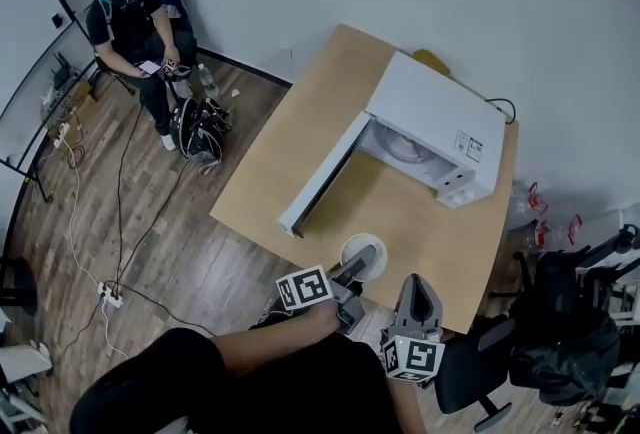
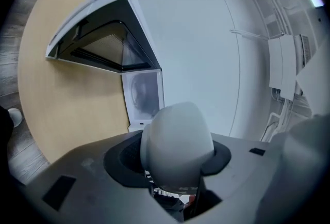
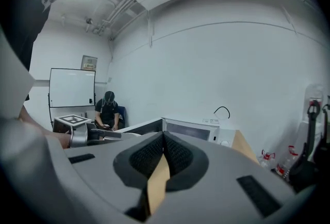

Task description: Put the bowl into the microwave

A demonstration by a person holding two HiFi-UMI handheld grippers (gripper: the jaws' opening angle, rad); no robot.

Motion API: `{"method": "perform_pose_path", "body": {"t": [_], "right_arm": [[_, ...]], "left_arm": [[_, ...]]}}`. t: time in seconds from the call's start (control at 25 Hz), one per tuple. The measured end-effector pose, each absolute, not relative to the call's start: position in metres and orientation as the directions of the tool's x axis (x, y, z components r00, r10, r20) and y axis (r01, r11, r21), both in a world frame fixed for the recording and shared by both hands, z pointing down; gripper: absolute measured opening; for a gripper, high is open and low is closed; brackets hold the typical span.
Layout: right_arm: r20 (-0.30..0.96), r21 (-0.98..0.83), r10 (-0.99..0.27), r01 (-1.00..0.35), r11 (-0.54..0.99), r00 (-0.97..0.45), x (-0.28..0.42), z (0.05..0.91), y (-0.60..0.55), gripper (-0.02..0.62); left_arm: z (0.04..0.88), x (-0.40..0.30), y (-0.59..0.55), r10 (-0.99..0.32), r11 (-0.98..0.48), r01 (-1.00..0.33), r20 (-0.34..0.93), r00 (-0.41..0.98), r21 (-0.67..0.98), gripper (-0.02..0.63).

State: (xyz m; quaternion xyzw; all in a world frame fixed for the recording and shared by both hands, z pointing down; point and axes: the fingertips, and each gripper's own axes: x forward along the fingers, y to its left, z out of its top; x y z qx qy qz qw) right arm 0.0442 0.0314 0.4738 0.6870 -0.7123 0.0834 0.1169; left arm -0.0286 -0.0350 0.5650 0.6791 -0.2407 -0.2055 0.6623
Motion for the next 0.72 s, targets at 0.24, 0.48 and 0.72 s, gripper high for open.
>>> {"method": "perform_pose_path", "body": {"t": [0.24, 0.48, 0.72], "right_arm": [[0.348, 0.030, -0.937, -1.000, 0.009, 0.003, 0.048, 0.495, 0.019, 0.060], [0.341, 0.012, -0.940, -1.000, -0.018, 0.021, 0.074, 0.502, 0.003, 0.060], [0.337, -0.056, -0.941, -0.998, 0.019, -0.037, 0.093, 0.513, -0.034, 0.060]], "left_arm": [[0.586, -0.005, -0.068, -0.555, 0.034, -0.069, 0.077, 0.829, 0.997, 0.210], [0.609, 0.014, -0.112, -0.559, 0.065, -0.126, 0.141, 0.817, 0.990, 0.210], [0.626, 0.041, -0.170, -0.573, 0.092, -0.133, 0.162, 0.804, 0.987, 0.210]]}}
